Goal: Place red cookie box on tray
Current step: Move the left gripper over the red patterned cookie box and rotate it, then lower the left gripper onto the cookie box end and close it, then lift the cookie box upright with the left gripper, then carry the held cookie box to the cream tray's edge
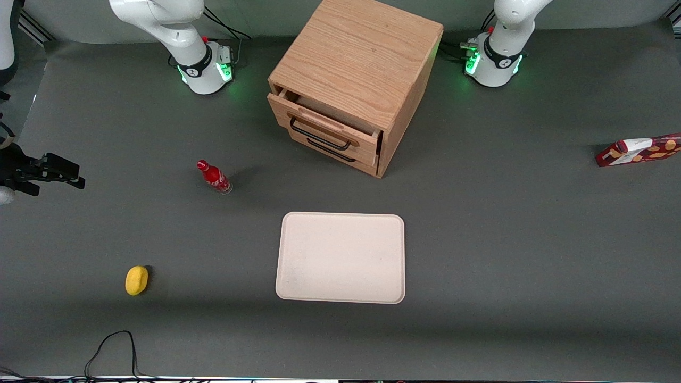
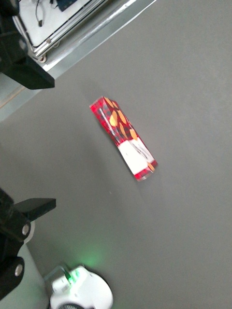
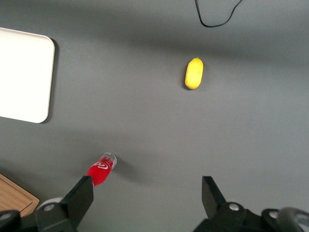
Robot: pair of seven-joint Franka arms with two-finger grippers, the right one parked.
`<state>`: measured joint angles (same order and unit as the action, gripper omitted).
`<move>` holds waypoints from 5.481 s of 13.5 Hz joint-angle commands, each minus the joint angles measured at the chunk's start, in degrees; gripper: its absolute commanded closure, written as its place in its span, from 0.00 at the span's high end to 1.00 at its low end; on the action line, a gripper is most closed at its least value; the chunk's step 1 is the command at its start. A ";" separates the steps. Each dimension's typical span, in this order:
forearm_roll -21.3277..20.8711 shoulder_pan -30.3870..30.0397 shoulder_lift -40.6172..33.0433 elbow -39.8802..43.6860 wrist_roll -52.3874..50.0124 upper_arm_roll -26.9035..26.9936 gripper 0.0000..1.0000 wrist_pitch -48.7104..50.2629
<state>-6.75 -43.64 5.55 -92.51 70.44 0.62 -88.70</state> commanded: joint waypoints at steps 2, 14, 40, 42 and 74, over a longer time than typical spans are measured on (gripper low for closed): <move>-0.72 -3.65 5.08 -0.29 10.31 -0.97 1.00 -5.15; -2.22 -5.31 2.46 -33.40 30.00 -0.88 1.00 -43.10; -1.69 4.33 8.86 -21.96 40.67 -1.85 0.00 -39.32; -1.69 6.89 8.69 -15.01 38.21 -1.85 0.00 -31.04; 10.70 67.45 44.00 31.59 -99.76 -6.33 0.00 -22.39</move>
<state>3.31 22.30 45.63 -66.28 -23.80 -5.98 -111.60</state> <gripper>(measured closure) 0.943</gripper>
